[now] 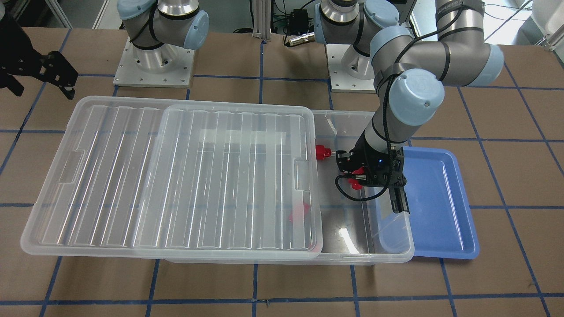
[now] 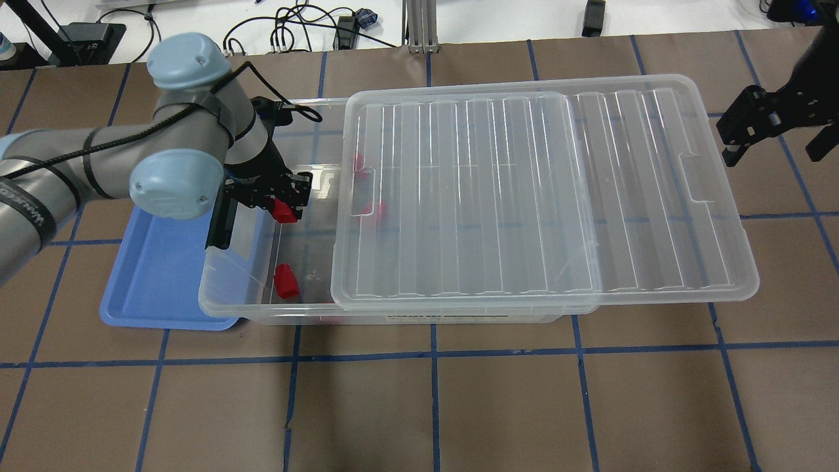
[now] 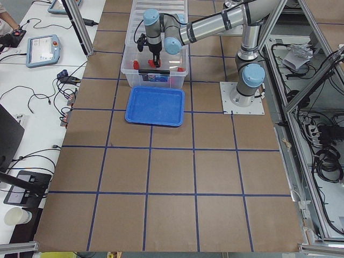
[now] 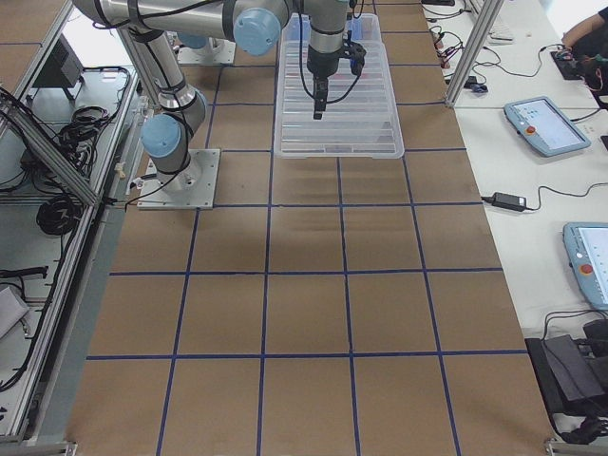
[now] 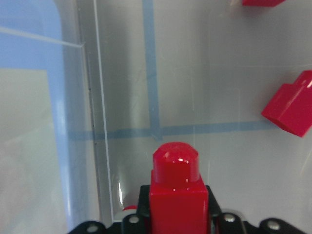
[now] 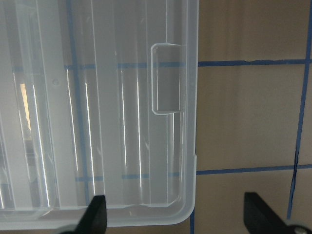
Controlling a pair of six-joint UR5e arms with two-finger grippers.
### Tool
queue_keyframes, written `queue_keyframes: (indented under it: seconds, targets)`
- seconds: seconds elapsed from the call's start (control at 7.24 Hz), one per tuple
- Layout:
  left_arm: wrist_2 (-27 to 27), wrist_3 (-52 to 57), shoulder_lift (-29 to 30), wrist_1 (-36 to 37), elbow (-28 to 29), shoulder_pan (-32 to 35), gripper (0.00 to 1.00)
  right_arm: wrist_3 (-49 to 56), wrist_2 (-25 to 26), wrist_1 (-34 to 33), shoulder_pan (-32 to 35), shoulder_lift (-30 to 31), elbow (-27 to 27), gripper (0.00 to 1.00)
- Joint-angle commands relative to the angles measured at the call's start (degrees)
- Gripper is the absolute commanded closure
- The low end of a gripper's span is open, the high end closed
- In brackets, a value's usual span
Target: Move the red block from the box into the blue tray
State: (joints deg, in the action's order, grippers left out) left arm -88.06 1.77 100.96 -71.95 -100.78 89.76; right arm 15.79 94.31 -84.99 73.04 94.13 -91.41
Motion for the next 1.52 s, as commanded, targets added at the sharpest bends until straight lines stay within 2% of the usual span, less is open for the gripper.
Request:
queue_keyframes:
  seconds: [0.0,0.28,0.41,0.55,0.69,0.97,1.11,1.24,1.38]
  targets:
    - [-3.4,0.7,-3.2,-7.3,5.1,-3.6,1.00,-0.2,0.1,0.0,-0.1,-0.3,0.0,0.00]
    - [-2.7,15.4,-2.3,-7.4,4.3,-16.9,1.00,0.9,0.3,-0.7,-1.1,-0.8,-0.1,0.00]
    - [0.0,23.4,-0.1,-6.6,3.7,-24.3,1.00,4.5,0.3,-1.0,-3.1,-0.9,-0.1,0.00]
    - [5.7,30.8,2.9,-4.8,2.2,-27.9,1.00,6.3,0.1,-1.2,-5.2,-1.3,-0.1,0.00]
    - [7.1,32.6,6.8,3.8,-1.4,-29.1,1.00,7.8,0.1,-2.3,-8.1,-3.1,-0.1,0.00]
    - [6.8,32.9,8.8,15.7,-10.2,-29.3,1.00,14.7,0.1,-11.6,-12.6,-9.6,-0.1,0.00]
    - [6.3,32.4,8.6,16.7,-11.0,-29.1,0.96,14.5,-0.3,-11.9,-12.7,-10.7,-0.1,0.00]
    - [6.4,32.6,8.4,16.8,-11.1,-29.0,0.36,14.6,-0.7,-11.8,-12.7,-11.6,-0.5,0.00]
    - [6.4,32.4,8.8,16.8,-11.3,-28.9,0.00,14.9,-0.7,-11.9,-12.7,-12.6,-1.3,0.00]
